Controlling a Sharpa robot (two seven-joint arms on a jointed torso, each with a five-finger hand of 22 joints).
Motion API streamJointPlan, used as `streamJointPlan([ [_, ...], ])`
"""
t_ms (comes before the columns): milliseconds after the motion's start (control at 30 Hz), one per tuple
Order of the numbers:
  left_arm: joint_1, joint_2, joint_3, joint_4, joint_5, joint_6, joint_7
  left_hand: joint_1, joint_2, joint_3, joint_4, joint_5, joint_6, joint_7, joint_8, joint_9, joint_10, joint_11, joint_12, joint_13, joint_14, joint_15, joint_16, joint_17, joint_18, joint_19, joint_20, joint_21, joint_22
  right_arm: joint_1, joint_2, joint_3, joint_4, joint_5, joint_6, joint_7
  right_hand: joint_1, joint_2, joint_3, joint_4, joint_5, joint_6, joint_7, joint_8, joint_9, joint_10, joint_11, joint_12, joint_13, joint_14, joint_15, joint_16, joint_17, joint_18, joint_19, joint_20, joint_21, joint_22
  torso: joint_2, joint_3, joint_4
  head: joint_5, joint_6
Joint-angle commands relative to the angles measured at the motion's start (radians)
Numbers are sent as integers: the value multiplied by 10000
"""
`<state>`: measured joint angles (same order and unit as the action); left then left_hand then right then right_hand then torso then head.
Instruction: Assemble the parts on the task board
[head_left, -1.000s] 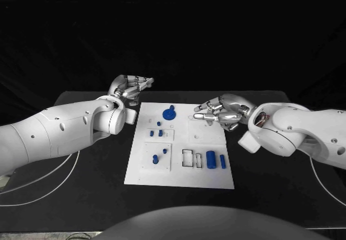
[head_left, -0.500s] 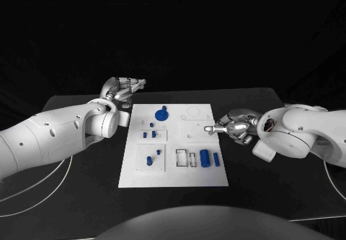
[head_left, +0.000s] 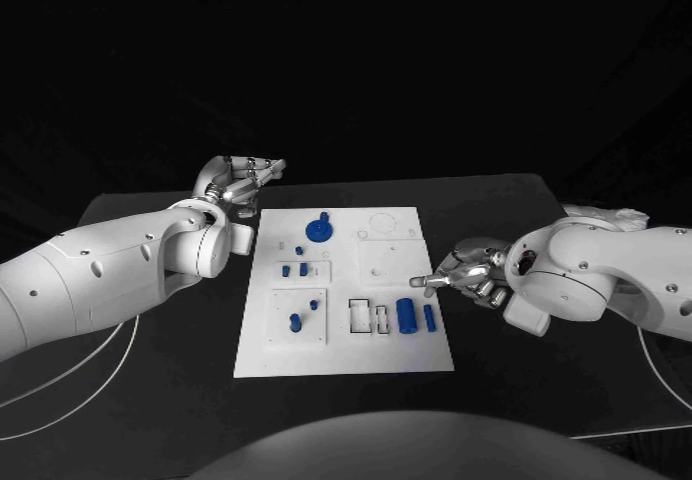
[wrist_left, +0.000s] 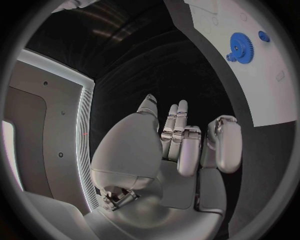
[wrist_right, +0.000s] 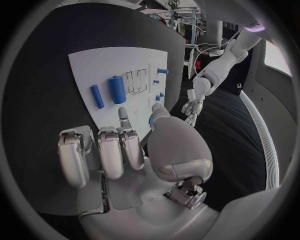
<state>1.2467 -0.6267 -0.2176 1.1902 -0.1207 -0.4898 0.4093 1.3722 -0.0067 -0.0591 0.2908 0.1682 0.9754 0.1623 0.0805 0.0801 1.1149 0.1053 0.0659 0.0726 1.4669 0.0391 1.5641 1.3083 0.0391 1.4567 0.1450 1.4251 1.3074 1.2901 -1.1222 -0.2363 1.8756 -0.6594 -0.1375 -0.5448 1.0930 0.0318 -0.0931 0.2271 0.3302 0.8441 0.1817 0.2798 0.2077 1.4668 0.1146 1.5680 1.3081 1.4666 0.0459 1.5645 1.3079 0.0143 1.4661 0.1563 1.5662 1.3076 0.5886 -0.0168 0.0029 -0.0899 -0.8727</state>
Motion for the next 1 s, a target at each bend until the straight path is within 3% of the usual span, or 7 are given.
streamJointPlan([
  [33,4,0,7,20,-36,158,91,34,62,-52,4,40,-65,3,-36,16,-58,22,4,-3,975,34,-4,2502,-33,14,24,-40,2163,-52,122,-3,-68,-113,398,-726,88,56,15,-123,-90,10,23,-95,4,1040,17,28,2627,1042,-73,63,2629,-143,1047,-70,46,2632,-3,-4,-1,-9,1],
  [533,4,-44,8,47,-36,165,85,34,62,-52,4,40,-65,3,-36,16,-58,22,4,-3,975,34,-4,2502,-33,14,24,-40,2163,-219,653,-2,-238,542,196,-1365,209,-211,244,-544,-175,-573,176,-337,76,1040,138,28,2627,1042,52,63,2629,-143,1047,15,46,2632,2,-12,2,-27,1],
  [1000,5,-52,8,49,-36,160,84,41,78,-91,7,44,-84,8,-38,15,-61,26,8,-1,979,38,2,2511,-35,19,27,-34,2165,-334,847,-2,-308,653,-24,-1626,289,-213,477,-763,-276,-931,228,-398,148,1040,189,28,2627,1042,139,63,2629,-143,1047,102,46,2632,3,0,3,-19,1],
])
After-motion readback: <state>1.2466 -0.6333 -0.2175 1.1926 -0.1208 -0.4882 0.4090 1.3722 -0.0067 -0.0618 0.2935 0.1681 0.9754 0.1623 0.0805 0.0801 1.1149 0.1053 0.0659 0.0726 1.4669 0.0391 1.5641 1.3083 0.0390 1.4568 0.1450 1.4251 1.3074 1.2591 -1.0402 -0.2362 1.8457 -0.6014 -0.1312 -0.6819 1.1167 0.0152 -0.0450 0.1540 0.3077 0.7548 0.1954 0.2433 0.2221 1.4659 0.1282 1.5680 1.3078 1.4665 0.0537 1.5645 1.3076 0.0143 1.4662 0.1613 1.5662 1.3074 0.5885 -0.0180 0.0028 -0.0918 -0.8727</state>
